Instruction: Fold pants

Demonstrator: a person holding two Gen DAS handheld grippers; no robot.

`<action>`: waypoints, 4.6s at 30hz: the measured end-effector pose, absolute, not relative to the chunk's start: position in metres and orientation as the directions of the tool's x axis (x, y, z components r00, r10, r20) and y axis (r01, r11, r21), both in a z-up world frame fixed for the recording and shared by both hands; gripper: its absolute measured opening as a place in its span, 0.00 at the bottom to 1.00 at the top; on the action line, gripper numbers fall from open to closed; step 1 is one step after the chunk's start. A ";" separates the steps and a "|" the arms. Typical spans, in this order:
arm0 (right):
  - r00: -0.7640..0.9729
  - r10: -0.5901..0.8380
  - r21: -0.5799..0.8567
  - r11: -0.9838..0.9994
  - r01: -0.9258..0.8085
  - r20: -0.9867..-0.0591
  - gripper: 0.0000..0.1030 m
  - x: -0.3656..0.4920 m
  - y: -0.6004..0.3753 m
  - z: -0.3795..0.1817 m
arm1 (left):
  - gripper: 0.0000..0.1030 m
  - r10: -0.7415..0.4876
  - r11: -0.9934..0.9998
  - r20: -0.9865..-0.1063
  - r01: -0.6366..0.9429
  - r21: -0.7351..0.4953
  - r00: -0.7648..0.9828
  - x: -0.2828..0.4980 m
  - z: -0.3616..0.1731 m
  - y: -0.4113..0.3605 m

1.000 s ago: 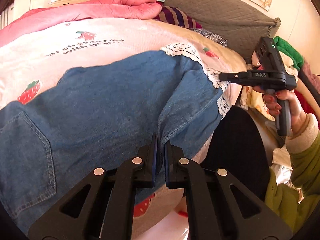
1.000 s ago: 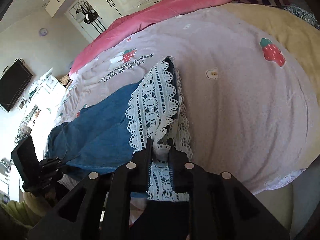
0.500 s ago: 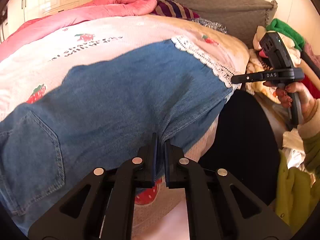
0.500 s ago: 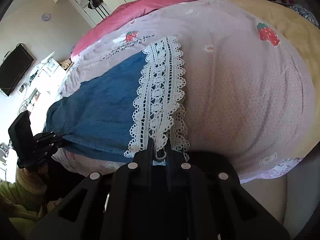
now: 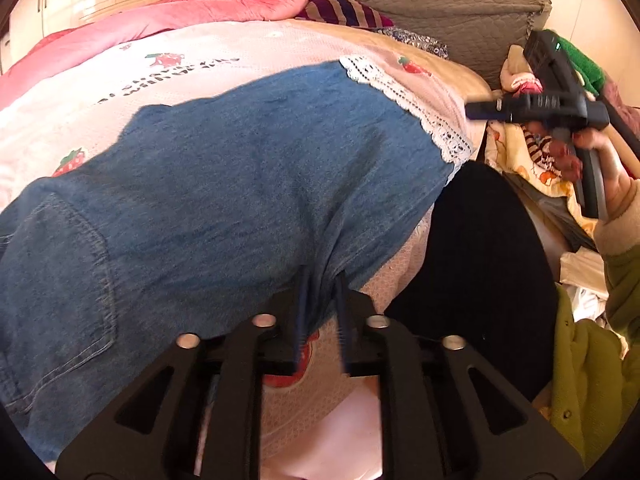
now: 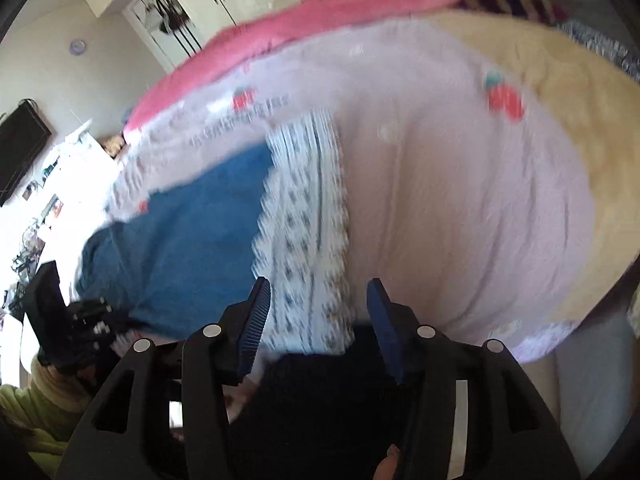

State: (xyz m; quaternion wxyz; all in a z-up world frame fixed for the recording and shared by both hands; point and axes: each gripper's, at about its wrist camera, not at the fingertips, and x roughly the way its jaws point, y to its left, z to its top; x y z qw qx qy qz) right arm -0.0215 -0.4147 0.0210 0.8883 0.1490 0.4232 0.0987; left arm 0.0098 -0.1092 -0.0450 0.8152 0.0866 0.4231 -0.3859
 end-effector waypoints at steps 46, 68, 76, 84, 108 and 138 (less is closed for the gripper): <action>0.598 0.469 0.400 0.880 -0.255 -0.650 0.50 0.151 -0.321 0.037 | 0.65 -0.432 0.887 -0.687 0.415 -0.206 0.584 0.063 0.002 -0.001; 0.574 0.415 0.496 0.868 -0.018 -0.706 0.18 0.130 -0.419 -0.019 | 0.09 -0.461 0.876 -0.812 0.330 -0.351 0.357 0.209 -0.049 -0.079; 0.574 0.351 0.445 0.895 0.028 -0.740 0.13 0.124 -0.426 -0.035 | 0.11 -0.437 0.887 -0.812 0.336 -0.317 0.387 0.214 -0.054 -0.086; 0.615 0.299 0.400 0.916 0.029 -0.730 0.24 0.119 -0.423 -0.030 | 0.18 -0.430 0.891 -0.797 0.339 -0.301 0.423 0.210 -0.047 -0.083; 0.533 0.289 0.338 0.941 -0.007 -0.795 0.66 0.000 -0.397 -0.029 | 0.65 -0.217 0.976 -0.743 0.140 -0.166 0.633 0.034 0.001 0.048; 0.580 0.296 0.358 0.934 -0.007 -0.759 0.56 -0.023 -0.419 -0.008 | 0.82 -0.357 0.923 -0.712 0.345 -0.169 0.605 0.032 0.020 -0.012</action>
